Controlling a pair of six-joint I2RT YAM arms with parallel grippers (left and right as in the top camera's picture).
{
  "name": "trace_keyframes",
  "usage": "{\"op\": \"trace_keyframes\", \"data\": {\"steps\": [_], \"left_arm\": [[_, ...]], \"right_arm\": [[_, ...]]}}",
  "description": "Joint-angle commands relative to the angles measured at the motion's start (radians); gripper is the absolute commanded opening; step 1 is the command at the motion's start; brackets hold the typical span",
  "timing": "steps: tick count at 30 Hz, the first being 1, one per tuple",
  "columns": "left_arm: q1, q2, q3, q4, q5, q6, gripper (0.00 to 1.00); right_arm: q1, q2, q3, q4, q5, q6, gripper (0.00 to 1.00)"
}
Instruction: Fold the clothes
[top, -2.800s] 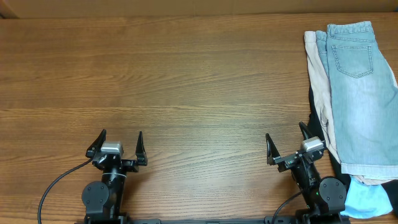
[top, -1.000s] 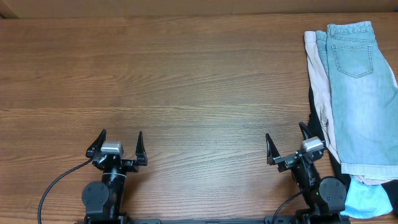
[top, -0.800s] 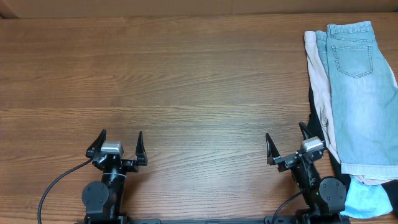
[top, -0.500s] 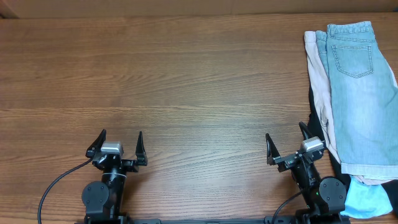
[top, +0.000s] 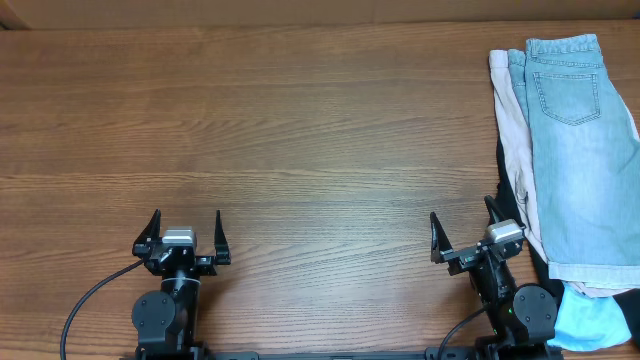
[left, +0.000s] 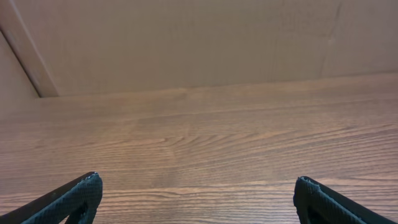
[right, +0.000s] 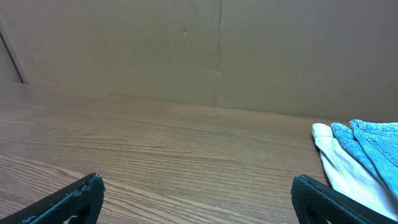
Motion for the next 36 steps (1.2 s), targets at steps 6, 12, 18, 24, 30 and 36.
{"op": "trace_keyframes", "data": {"steps": [6, 12, 18, 24, 30, 36], "left_arm": [[0.01, -0.006, -0.004, 0.025, 0.051, 0.025, 1.0], [0.01, -0.006, 0.009, 0.076, 0.089, -0.135, 1.0], [0.01, 0.018, 0.116, -0.009, 0.09, -0.192, 1.0], [0.01, 0.135, 0.27, -0.058, 0.098, -0.192, 1.0], [0.01, 0.364, 0.492, -0.113, 0.194, -0.191, 1.0], [0.01, 0.675, 0.828, -0.331, 0.252, -0.191, 1.0]], "right_arm": [[0.003, -0.009, -0.008, 0.018, -0.133, 0.079, 1.0], [0.003, -0.009, 0.03, 0.014, -0.146, 0.184, 1.0], [0.003, 0.002, 0.153, 0.008, -0.186, 0.184, 1.0], [0.003, 0.103, 0.34, -0.091, -0.185, 0.18, 1.0], [0.003, 0.314, 0.595, -0.259, -0.186, 0.181, 1.0], [0.003, 0.591, 0.907, -0.475, -0.185, 0.18, 1.0]]}}
